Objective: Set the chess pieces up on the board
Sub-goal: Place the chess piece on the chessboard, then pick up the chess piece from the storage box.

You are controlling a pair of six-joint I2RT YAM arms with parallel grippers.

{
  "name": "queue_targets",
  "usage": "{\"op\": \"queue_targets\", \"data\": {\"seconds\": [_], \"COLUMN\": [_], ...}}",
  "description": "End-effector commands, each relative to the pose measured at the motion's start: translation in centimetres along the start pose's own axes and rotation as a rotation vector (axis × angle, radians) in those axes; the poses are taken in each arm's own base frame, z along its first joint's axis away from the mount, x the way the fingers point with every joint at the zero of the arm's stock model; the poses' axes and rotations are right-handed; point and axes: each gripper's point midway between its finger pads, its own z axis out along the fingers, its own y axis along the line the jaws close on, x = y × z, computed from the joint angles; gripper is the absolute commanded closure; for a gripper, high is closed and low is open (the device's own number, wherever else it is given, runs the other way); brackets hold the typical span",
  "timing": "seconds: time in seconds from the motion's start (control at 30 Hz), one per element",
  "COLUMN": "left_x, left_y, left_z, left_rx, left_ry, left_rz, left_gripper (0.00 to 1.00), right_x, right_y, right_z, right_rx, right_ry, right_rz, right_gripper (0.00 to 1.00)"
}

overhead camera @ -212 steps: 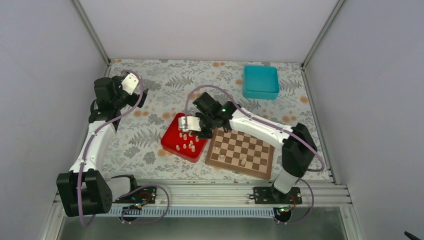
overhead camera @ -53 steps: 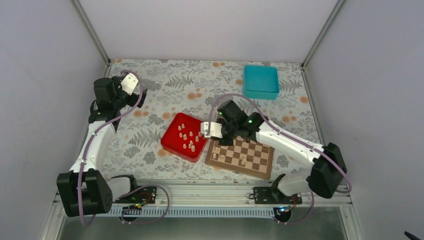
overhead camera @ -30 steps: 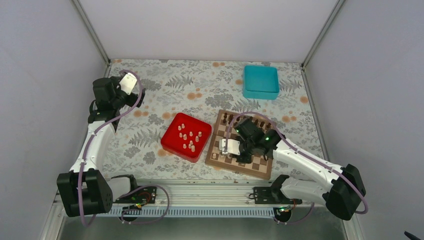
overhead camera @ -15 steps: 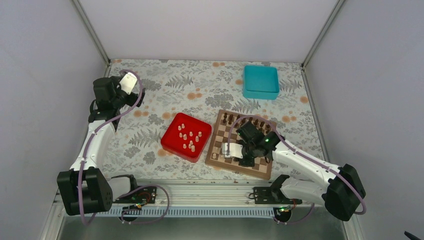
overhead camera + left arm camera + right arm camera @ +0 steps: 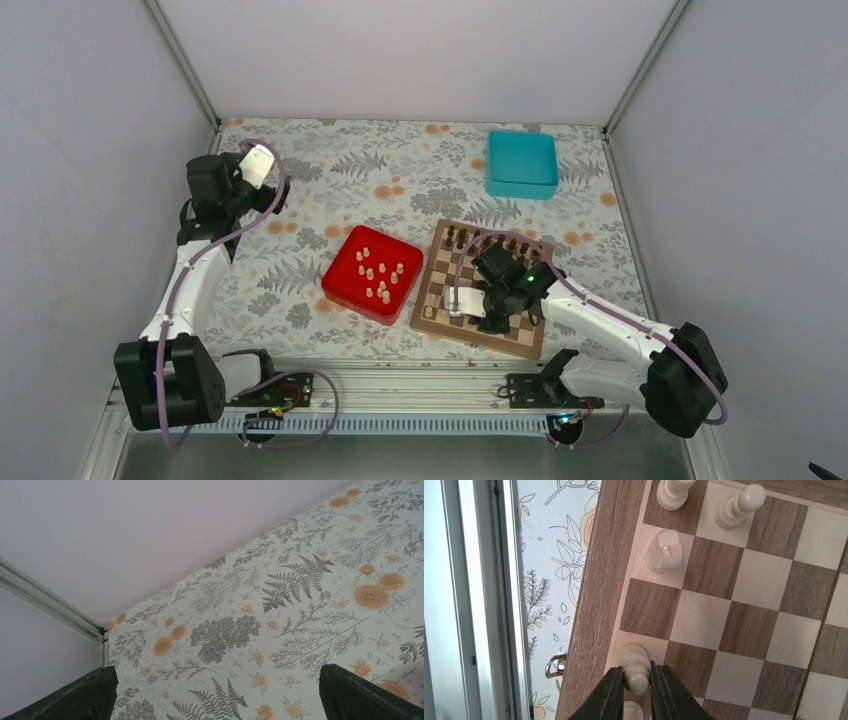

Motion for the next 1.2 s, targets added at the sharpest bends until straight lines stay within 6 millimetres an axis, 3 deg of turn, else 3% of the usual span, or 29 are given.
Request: {"op": "queue_targets", "data": {"seconds": [0.0, 0.13, 0.23, 0.5, 0.67, 0.9, 1.17], "left_x": [-0.1, -0.2, -0.1, -0.2, -0.5, -0.9, -1.3], "left_y": [0.3, 0.3, 0.3, 0.3, 0.2, 0.2, 0.2], "left_z": [0.1, 0.1, 0.1, 0.0, -0.2, -0.5, -0.7], "left_rx": [-0.004, -0.005, -0.004, -0.006, -0.005, -0.002, -0.001], "left_ry": [-0.005, -0.007, -0.006, -0.009, -0.018, -0.034, -0.044], "left_rz": [0.009, 0.010, 0.009, 0.013, 0.013, 0.012, 0.009], "left_gripper": [0.00, 0.00, 0.00, 0.00, 0.00, 0.00, 0.00], "right_x": [-0.6, -0.7, -1.0, -3.3, -6.5, -12.6, -17.7], "right_y": [0.0, -0.1, -0.3, -2.1, -4.2, -7.9, -8.5], "right_z": [-0.1, -0.2, -0.6, -3.4, -4.8, -5.5, -1.6], "right_rx": [-0.017, -0.021, -0.004, 0.074, 0.089, 0.132, 0.072], "right_ry": [-0.021, -0.023, -0.033, -0.091, -0.148, -0.248, -0.240], "right_rz": [-0.012, -0.014, -0.016, -0.035, -0.064, -0.101, -0.175], "right_gripper": [0.84, 0.80, 0.71, 0.59, 0.58, 0.58, 0.58]}}
